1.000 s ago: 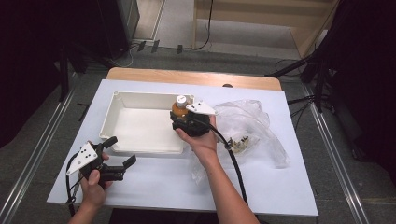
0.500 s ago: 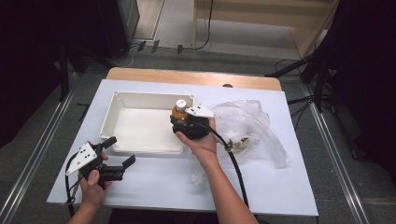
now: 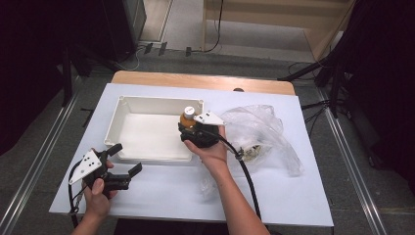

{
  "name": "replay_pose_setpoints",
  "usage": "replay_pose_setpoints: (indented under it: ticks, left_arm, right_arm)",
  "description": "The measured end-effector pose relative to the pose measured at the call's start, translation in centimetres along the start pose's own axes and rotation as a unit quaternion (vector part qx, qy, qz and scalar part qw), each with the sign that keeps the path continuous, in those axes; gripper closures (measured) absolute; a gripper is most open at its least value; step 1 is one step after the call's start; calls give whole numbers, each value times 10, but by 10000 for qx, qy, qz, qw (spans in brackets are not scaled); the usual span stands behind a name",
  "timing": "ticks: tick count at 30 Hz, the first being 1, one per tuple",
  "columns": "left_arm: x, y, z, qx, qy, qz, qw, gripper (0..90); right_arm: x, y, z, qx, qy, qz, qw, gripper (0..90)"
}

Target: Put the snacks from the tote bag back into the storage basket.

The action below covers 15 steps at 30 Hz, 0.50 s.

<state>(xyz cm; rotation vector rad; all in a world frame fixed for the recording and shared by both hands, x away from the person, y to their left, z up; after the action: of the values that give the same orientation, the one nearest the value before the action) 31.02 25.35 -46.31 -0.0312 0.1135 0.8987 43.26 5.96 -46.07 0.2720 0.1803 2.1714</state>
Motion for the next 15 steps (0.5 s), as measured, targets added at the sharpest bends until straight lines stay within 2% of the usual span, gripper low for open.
replay_pose_setpoints:
  ticks: [9, 15]
  left_arm:
    - [0, 0, 0, 10, -4, 3, 10000, 0]
    - [0, -1, -1, 20, -1, 11, 10000, 0]
  right_arm:
    - [0, 1, 0, 21, 13, 18, 10000, 311]
    - [0, 2, 0, 23, 144, -31, 9999, 306]
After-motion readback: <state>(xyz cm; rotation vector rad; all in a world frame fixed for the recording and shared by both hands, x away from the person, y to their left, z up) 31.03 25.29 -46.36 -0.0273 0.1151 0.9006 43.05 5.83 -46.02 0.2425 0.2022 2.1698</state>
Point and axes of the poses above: each handheld gripper's, and its own axes: y roughly backward along the jaws, z roughly out of its top, x roughly to its left, the point moved 9 cm from there along -y, roughly forward along the jaws, and after that the axes turned 10 degrees about -x, right-handed, at the moved point
